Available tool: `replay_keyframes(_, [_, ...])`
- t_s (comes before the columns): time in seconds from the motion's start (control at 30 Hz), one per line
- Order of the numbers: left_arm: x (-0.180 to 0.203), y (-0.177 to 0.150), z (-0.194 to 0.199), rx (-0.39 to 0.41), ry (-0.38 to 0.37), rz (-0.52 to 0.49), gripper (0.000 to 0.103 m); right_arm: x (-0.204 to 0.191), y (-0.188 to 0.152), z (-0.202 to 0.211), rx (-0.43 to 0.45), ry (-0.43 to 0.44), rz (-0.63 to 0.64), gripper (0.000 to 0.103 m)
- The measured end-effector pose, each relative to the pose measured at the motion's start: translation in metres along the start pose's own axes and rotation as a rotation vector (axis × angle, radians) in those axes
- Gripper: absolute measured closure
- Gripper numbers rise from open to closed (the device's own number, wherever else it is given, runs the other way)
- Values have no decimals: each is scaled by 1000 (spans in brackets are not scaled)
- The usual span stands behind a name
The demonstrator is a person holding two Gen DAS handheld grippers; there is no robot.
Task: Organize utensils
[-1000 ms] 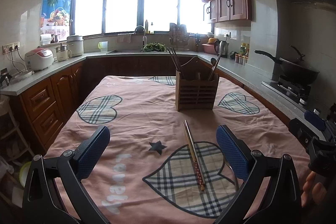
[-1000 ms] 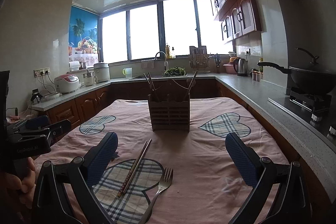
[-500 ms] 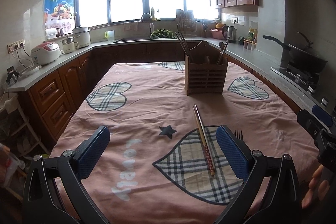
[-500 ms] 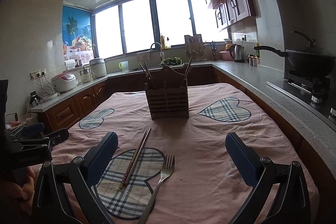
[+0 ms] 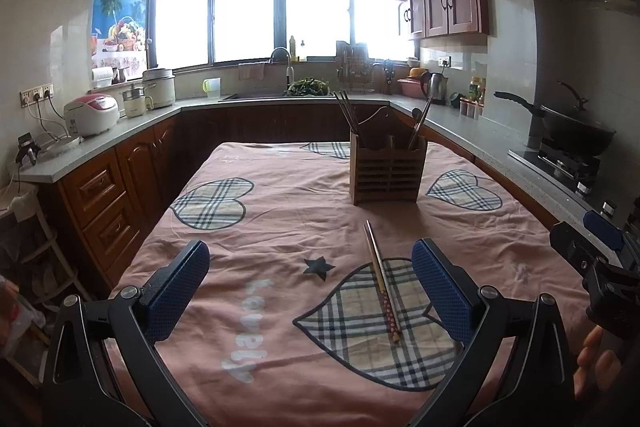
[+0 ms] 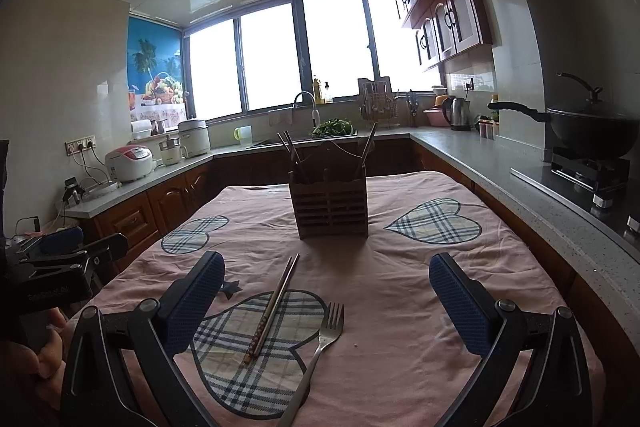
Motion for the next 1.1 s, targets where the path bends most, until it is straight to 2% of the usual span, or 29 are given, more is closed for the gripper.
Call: replay_keyframes(1.1, [-5,2,9,17,6,17,0,-9,6,9,18,13,17,0])
Point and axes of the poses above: each gripper's, at about its wrist camera, not at the fingertips, and z roughly against the way its jaws point, x to its right, y to its top, the point moved 2 cm from there along -z, roughly the way its jaws point, and after that the axes turned 12 degrees about z, right-handed, at the moved point
